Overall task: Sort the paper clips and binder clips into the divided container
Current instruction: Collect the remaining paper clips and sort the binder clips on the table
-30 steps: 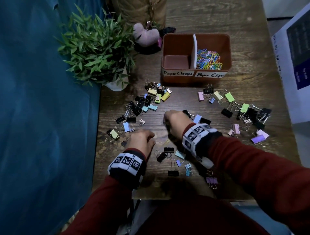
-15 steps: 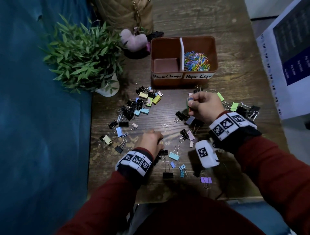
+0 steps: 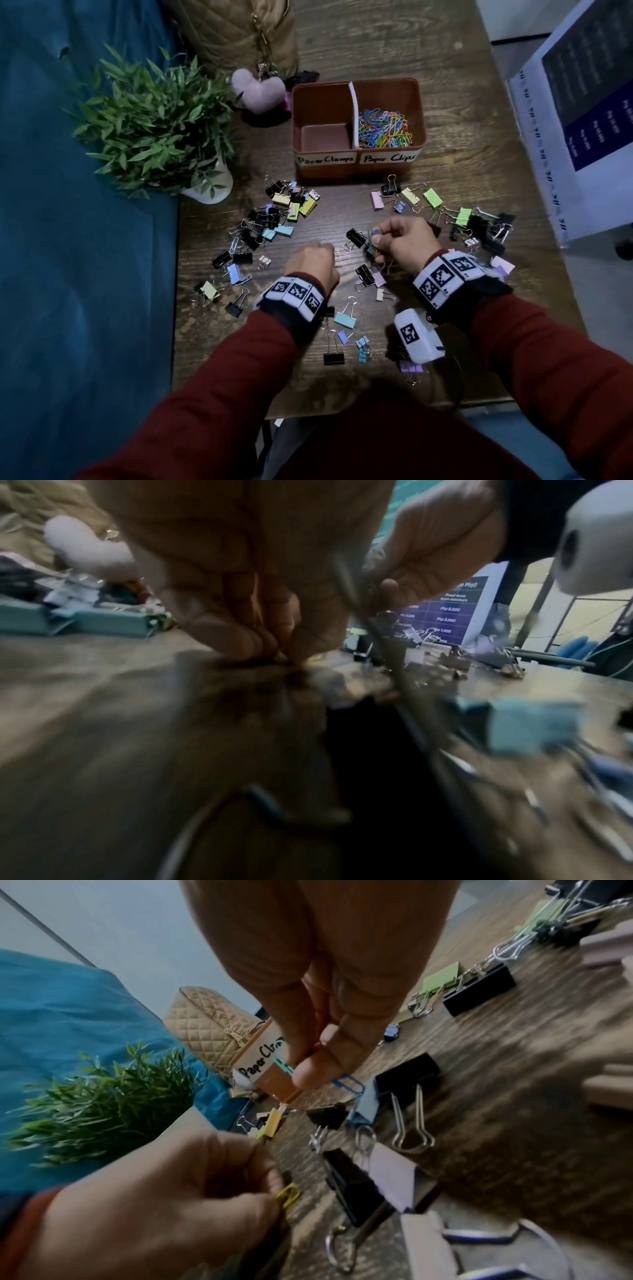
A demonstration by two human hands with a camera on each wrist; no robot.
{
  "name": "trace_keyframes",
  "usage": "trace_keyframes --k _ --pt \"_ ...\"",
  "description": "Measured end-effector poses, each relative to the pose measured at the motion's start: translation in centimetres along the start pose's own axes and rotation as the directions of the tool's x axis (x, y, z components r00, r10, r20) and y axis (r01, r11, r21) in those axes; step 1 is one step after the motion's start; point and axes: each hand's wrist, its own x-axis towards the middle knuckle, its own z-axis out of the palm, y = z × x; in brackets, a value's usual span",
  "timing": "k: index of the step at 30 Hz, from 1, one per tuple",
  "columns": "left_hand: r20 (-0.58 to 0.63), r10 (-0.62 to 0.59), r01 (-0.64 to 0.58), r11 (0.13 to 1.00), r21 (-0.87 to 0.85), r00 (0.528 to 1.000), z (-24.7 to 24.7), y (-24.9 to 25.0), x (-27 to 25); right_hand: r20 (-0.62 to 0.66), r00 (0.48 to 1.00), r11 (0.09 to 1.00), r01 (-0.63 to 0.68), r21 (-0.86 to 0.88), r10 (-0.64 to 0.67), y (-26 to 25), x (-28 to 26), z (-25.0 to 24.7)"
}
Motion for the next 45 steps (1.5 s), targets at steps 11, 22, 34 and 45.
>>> trace_keyframes --k 11,22,34,45 --pt "-0.462 -0.039 -0.238 0.817 -0.525 0.886 -11.5 7.1 7.3 -0.287 0.904 0.931 0.354 0.084 -0.318 -12.0 6.7 -3.9" --pt "-0.4 -0.106 -0.092 0.89 -0.446 0.91 -5.8 0.8 2.1 0.036 0.621 0.529 0.695 -0.488 -0.783 -9.0 4.9 0.0" --pt "-0.203 -0.687 0.578 0.707 -0.407 0.698 -1.0 -13.4 -6.2 0.782 0.612 -0.055 0.782 -0.62 -0.116 -6.6 4.2 13.4" --pt "-0.142 -0.569 0.411 0.723 -0.555 0.81 1.0 -10.1 -5.6 0.714 0.69 -0.05 0.714 -0.698 -0.117 -2.3 1.3 6.3"
